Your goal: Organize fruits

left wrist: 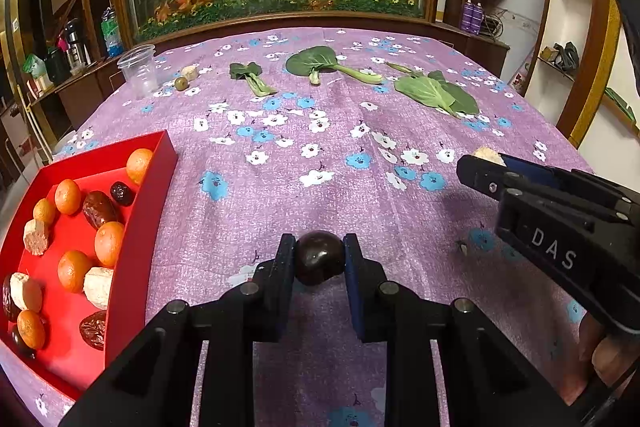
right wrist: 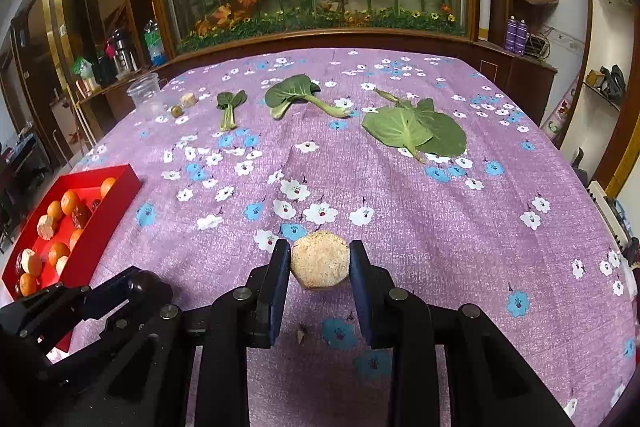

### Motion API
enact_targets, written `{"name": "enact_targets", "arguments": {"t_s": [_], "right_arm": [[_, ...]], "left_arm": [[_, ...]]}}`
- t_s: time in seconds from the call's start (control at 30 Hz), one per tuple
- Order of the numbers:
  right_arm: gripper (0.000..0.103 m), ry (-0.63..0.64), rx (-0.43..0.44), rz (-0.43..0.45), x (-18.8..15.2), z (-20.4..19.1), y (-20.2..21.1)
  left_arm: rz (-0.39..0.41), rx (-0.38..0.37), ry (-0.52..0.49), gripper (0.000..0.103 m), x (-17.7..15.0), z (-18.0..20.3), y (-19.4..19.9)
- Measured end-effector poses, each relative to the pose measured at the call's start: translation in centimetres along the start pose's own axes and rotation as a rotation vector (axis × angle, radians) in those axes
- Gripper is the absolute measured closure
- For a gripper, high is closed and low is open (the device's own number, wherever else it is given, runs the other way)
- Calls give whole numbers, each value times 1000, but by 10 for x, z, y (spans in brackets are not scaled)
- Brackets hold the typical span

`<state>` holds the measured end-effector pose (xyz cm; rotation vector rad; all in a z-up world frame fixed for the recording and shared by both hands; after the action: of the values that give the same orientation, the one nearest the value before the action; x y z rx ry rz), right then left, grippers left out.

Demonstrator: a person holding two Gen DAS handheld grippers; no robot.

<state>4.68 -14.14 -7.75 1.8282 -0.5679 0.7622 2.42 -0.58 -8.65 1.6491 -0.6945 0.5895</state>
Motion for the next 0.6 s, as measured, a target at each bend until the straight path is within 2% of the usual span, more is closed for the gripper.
{"name": "enact_targets", "arguments": {"t_s": [0.6], "right_arm": [[71,15,-10,20,1,-2,4]], "left_arm": [[19,2,6,80,1,-1,5]]}}
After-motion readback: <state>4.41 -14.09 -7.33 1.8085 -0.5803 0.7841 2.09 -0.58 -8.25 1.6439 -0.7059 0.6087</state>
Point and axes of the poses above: each gripper's, at about its wrist camera, not at the fingertips, and y roughly against the way its jaws point, z to its right, x to its top, the point moved 6 cm from there along -y, roughly the way its jaws point, and after that the axes turned 15 degrees about x, right-handed, at the moved point
